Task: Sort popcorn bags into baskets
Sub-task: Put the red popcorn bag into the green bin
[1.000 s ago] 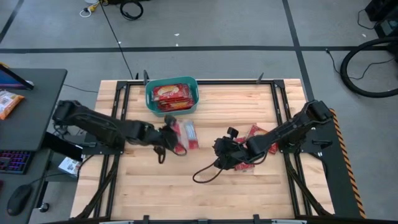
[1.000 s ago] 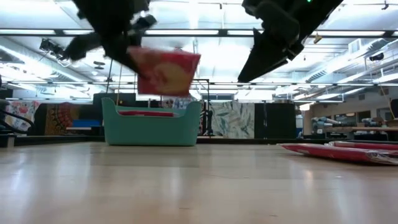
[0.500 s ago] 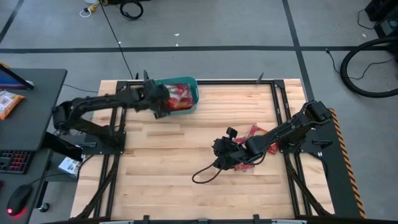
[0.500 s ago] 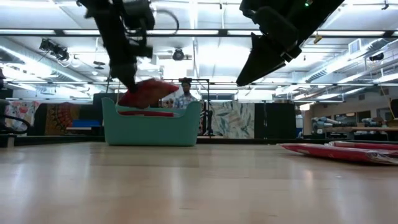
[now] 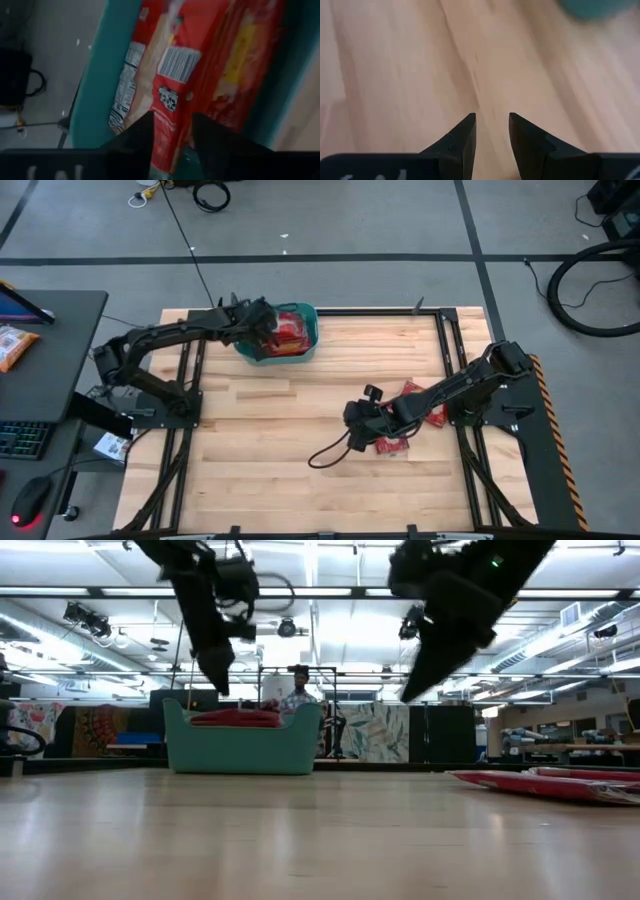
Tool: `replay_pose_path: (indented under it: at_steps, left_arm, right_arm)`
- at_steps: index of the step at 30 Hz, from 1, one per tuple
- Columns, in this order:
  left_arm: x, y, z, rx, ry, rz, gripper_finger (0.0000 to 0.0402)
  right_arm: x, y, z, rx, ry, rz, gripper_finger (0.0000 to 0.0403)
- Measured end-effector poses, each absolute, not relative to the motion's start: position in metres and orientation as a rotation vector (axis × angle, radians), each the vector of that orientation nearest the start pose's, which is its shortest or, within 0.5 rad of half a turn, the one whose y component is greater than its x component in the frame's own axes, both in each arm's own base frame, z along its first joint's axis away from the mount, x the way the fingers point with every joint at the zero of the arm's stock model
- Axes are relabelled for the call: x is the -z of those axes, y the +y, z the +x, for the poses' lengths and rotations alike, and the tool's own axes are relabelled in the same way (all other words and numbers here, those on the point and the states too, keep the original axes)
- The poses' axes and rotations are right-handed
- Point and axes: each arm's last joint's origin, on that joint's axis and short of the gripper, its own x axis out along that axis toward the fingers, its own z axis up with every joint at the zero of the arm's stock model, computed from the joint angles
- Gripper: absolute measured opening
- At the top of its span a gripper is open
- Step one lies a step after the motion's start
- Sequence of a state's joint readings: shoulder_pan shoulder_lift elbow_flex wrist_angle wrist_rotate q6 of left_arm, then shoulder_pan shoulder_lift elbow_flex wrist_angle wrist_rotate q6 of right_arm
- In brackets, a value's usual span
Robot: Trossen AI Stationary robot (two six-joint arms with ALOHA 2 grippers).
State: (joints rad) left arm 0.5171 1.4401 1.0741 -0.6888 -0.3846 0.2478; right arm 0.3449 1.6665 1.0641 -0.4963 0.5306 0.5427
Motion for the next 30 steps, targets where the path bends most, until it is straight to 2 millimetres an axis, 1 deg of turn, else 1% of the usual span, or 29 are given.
replay_pose_path:
  at_steps: [3,8,10,12,15,17,19,21,23,25,27,30]
  left_arm:
    - [-0.271,0.14,0.243,-0.589,1.086,0.153,0.0159]
    - [-0.284,0.109,0.252,-0.195,0.93,0.123,0.016]
    - [-0.284,0.097,0.257,-0.064,0.896,0.08,0.0157]
    - [-0.281,0.085,0.263,0.021,0.891,0.045,0.0156]
    - [-0.273,0.066,0.27,0.089,0.939,0.017,0.0156]
    - [-0.269,0.053,0.273,0.138,0.971,0.027,0.0156]
    - [-0.265,0.04,0.276,0.185,1.0,0.043,0.0156]
    - [-0.262,0.028,0.278,0.222,1.023,0.071,0.0156]
    - [-0.26,0.015,0.282,0.251,1.019,0.119,0.0156]
    - [-0.256,0.004,0.283,0.287,1.037,0.159,0.0156]
    - [-0.253,-0.008,0.289,0.324,1.017,0.194,0.0156]
    - [-0.244,-0.025,0.292,0.377,1.052,0.266,0.0156]
  right_arm:
    - [-0.189,0.092,0.3,0.45,1.016,0.083,0.0121]
    - [-0.184,0.089,0.284,0.548,1.167,0.174,0.0121]
    - [-0.183,0.09,0.277,0.582,1.223,0.205,0.0121]
    - [-0.18,0.09,0.269,0.622,1.293,0.225,0.0121]
    - [-0.169,0.091,0.255,0.671,1.409,0.261,0.0121]
    - [-0.159,0.092,0.249,0.678,1.442,0.289,0.0121]
    - [-0.15,0.094,0.246,0.653,1.445,0.325,0.0121]
    - [-0.142,0.097,0.247,0.604,1.42,0.344,0.0121]
    - [-0.14,0.102,0.256,0.514,1.321,0.365,0.0121]
    - [-0.14,0.107,0.272,0.403,1.185,0.362,0.0121]
    - [-0.143,0.111,0.283,0.317,1.078,0.322,0.0121]
    - [-0.153,0.111,0.292,0.329,1.012,0.274,0.0119]
